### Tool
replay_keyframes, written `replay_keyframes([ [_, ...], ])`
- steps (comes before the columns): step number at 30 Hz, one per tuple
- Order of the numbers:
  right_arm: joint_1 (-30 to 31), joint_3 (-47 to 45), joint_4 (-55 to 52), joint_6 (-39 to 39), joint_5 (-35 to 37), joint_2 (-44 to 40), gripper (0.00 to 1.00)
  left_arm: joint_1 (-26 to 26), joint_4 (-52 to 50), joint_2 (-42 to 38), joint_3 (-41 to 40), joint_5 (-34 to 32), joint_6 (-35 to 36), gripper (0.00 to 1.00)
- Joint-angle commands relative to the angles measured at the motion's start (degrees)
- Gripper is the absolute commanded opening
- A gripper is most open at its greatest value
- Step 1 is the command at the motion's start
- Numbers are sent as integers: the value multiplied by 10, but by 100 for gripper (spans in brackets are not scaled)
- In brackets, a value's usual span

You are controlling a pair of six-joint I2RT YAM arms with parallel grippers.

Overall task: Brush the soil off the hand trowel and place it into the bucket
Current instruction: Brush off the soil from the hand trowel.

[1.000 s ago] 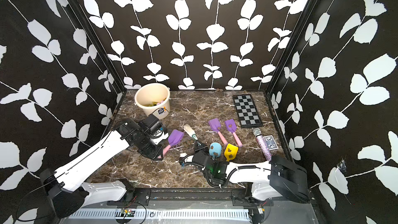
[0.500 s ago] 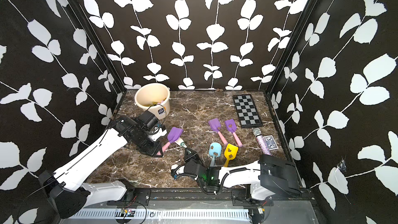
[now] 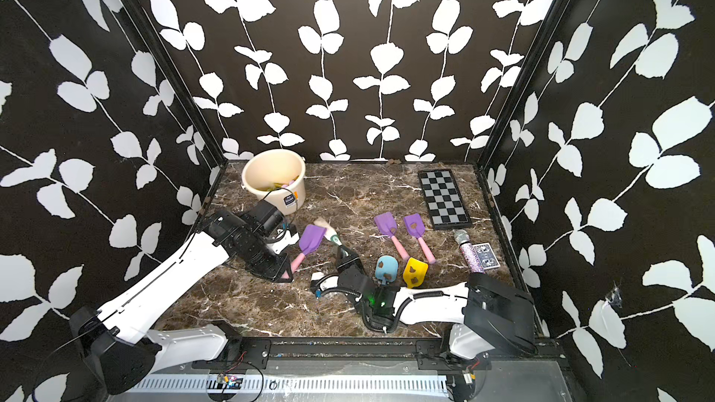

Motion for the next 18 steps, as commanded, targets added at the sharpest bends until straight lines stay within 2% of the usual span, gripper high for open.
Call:
replay_keyframes([
  [1, -29, -7, 55, 155, 17, -29, 0, 6, 12, -18, -5, -9, -11, 0],
  [3, -44, -8, -5, 284, -12, -53, 0, 7, 48, -19, 2, -37, -45, 0],
  [6, -65, -5, -72, 460, -61, -84, 0, 9, 136, -26, 3, -41, -99, 0],
  [8, -77, -4, -95, 549, -84, -96, 0, 13, 197, -26, 8, -43, -129, 0],
  [11, -90, -3, -117, 652, -114, -113, 0, 19, 261, -6, 42, -70, -165, 0],
  [14, -108, 11, -155, 750, -158, -130, 0, 38, 280, 33, 100, -94, -203, 0],
  [18, -121, 45, -219, 853, -183, -138, 0, 77, 314, 72, 152, -92, -285, 0],
])
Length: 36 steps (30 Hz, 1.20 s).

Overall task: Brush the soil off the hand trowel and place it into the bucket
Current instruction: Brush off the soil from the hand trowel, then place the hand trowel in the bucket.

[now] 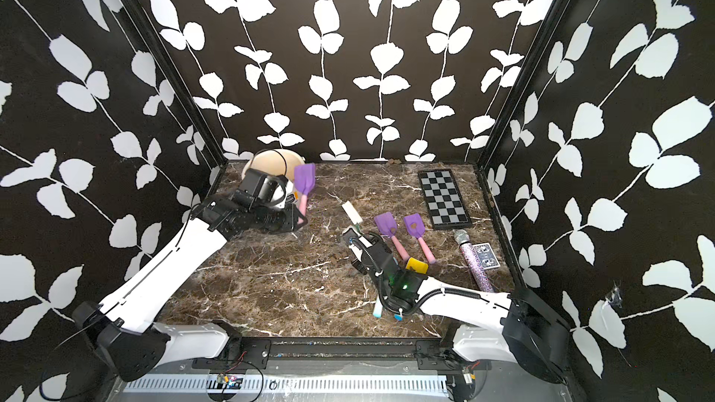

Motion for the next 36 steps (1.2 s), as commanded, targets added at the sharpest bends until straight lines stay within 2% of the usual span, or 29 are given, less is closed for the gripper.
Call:
replay_keyframes([
  [1, -7, 46, -53, 156, -36, -12, 0, 35, 71, 18, 33, -9, -99, 0],
  [4, -9, 69, -92, 189, -34, -10, 0, 77, 113, 32, 33, 11, -194, 0],
  [9, -9, 69, -96, 214, -33, -22, 0, 136, 223, 60, 5, 79, -342, 0],
  [14, -9, 61, -100, 220, -32, -32, 0, 160, 253, 113, 10, 136, -456, 0],
  [19, -9, 52, -105, 230, -25, -42, 0, 162, 288, 161, 22, 168, -552, 0],
  [27, -9, 44, -111, 235, -17, -56, 0, 169, 305, 198, 64, 107, -604, 0],
  [36, -9, 33, -118, 233, -8, -73, 0, 185, 364, 262, 91, 160, -682, 3],
])
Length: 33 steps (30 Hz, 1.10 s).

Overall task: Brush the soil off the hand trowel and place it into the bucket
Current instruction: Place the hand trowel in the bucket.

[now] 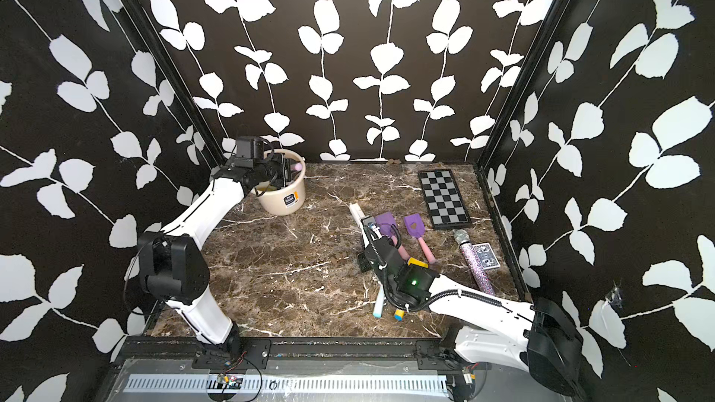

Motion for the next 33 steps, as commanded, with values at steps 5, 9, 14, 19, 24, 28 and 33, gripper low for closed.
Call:
replay_keyframes([
  [5, -2, -12, 10, 11, 18, -23, 0, 7, 34, 25, 27, 15, -38, 20],
  [9, -1, -11, 5, 11, 20, -27, 0, 12, 66, 22, 26, 9, -35, 45],
  [14, -2, -11, 1, 17, 21, -32, 0, 15, 40, -23, 29, -39, 42, 57],
  [19, -7, -7, -4, 39, 20, -35, 0, -6, -37, -94, 27, -90, 200, 55],
  [24, -41, -5, -6, 76, -15, -43, 0, -69, -55, -161, -6, -124, 361, 55],
  [28, -80, -8, -13, 113, -43, -61, 0, -151, -70, -195, -33, -170, 461, 53],
  [33, -143, -28, -33, 180, -67, -102, 0, -266, -63, -198, -73, -227, 531, 52],
])
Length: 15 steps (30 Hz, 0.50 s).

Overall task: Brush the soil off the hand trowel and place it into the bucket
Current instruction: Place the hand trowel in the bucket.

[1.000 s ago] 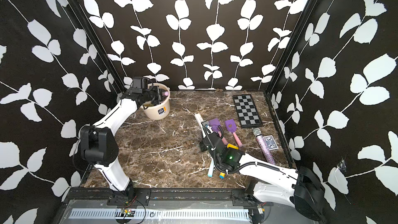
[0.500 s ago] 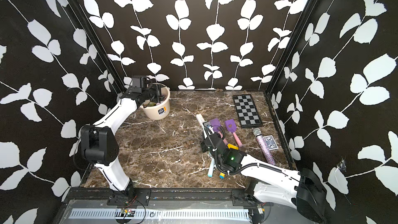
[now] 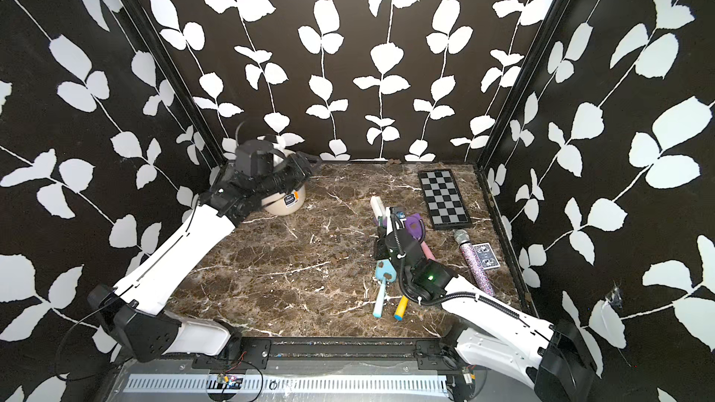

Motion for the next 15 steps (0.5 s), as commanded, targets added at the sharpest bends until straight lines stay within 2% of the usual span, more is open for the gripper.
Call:
replay_keyframes([
  [1, -36, -17, -5, 71, -17, -36, 0, -55, -12, 13, -38, -50, 99, 52],
  [4, -77, -38, -19, 103, -26, -71, 0, -112, 0, 38, -53, -69, 106, 52],
  [8, -111, -56, -57, 128, -17, -125, 0, -178, 37, 90, -69, -108, 68, 53],
  [15, -115, -35, -158, 118, 43, -186, 0, -253, 22, 250, 15, -135, 1, 56],
])
